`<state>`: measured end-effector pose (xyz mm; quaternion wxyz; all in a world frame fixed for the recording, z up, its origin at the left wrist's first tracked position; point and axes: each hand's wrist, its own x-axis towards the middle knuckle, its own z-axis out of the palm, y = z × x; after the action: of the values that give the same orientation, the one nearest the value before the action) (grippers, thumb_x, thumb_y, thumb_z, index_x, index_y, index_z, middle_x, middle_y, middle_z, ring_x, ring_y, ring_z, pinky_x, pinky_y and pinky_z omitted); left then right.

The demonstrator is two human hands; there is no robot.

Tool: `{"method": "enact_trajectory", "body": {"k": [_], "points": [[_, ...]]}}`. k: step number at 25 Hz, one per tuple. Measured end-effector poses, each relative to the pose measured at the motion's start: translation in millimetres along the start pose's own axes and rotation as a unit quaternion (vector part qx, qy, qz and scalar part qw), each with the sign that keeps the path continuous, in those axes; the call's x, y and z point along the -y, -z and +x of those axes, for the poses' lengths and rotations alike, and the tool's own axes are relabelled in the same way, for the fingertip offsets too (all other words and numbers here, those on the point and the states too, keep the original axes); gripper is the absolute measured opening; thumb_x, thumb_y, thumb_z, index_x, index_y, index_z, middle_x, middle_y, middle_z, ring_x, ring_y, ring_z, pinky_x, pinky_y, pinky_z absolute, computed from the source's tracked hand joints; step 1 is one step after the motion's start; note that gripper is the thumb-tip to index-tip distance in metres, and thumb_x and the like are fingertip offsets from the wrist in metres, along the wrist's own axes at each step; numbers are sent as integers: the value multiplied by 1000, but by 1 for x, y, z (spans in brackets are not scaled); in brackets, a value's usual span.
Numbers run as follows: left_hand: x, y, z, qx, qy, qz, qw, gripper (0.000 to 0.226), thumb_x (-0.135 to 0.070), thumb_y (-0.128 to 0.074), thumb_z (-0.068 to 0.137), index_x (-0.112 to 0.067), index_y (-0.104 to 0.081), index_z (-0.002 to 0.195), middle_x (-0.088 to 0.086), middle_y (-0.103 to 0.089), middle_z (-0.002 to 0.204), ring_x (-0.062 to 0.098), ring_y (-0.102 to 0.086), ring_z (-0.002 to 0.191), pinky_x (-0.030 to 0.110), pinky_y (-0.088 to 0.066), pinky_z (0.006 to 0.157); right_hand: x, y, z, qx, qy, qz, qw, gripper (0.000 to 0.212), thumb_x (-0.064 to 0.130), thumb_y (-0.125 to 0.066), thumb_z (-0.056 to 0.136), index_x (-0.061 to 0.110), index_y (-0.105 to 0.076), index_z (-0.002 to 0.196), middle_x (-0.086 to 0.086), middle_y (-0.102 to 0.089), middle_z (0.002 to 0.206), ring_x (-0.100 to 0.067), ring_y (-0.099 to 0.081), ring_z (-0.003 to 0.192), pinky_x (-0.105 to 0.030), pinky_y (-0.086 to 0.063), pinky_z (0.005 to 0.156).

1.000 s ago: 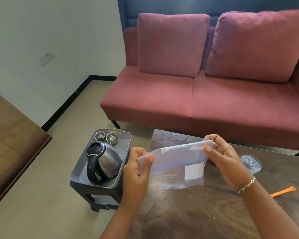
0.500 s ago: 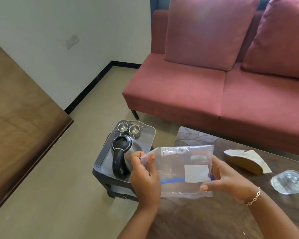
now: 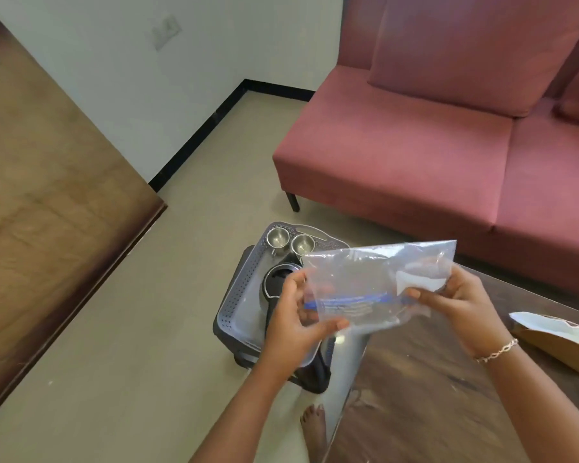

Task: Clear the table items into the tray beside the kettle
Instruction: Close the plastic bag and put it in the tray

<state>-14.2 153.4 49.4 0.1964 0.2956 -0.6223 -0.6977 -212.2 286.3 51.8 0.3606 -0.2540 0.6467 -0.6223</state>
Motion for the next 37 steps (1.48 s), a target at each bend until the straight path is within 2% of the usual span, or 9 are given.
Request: {"method": "enact_trajectory", "body": {"k": [6,12,16,21,27,29,31,34,37], "points": [[-14,67,110,-58,-47,175,982,32,-4,-75,71,-29,-60,83,-4,-67,84,17,-64,78,32,-53,75,-19,-42,83,-36,25,-74,996,38,-11,-72,67,10,-65,99,10,-73,86,-7,-65,80,-27,-54,81],[43,111,184,-36,-6,310,950,34,-4,-72,70,-30,-51,65,-11,-55,58,-1,-46,49,17,-36,47,-83,-80,137,-99,31,-296,950,24,-1,-73,74,1,-72,97,-16,-73,97,-29,-68,87,-38,-53,81],[95,123,201,-31,28,347,937,18,-16,-73,74,-23,-57,75,1,-65,70,19,-57,64,32,-45,60,-132,-93,153,-105,-17,-345,933,17,-1,-70,76,2,-74,93,-19,-74,91,-31,-68,86,-26,-46,69],[133,124,217,-11,56,337,940,15,-7,-70,76,-14,-60,84,-5,-61,69,8,-53,63,8,-37,52,-172,-93,171,-96,-97,-367,920,16,4,-68,80,5,-74,94,-14,-74,91,-24,-64,79,-21,-37,64],[171,138,217,5,135,344,929,22,2,-65,79,-7,-59,98,12,-68,91,17,-59,82,19,-38,64,-203,-100,180,19,-188,-398,898,10,16,-70,81,9,-73,89,-8,-68,78,-12,-52,59,-16,-38,56],[181,143,218,6,142,356,923,21,5,-60,81,-9,-59,97,12,-69,91,18,-60,82,19,-39,64,-208,-97,185,101,-197,-453,864,6,15,-68,82,17,-70,87,-3,-65,84,-9,-55,65,-10,-38,54],[189,145,218,8,153,367,917,25,5,-56,83,-10,-59,103,11,-69,95,18,-60,83,20,-40,69,-215,-93,190,184,-178,-502,826,35,11,-65,81,10,-62,116,-5,-56,124,-18,-57,106,-17,-45,81],[197,149,217,21,173,371,912,36,3,-58,83,-10,-58,117,11,-68,109,21,-62,98,26,-47,81,-221,-85,194,258,-101,-626,729,45,22,-61,86,6,-54,126,-6,-26,151,-26,-19,141,-31,-22,114],[204,154,213,34,212,368,905,52,-1,-66,79,-14,-53,128,7,-60,127,24,-54,118,32,-42,100,-229,-80,188,259,-26,-727,635,47,46,-52,88,15,-56,123,-11,-13,155,-34,9,144,-47,1,117]]}}
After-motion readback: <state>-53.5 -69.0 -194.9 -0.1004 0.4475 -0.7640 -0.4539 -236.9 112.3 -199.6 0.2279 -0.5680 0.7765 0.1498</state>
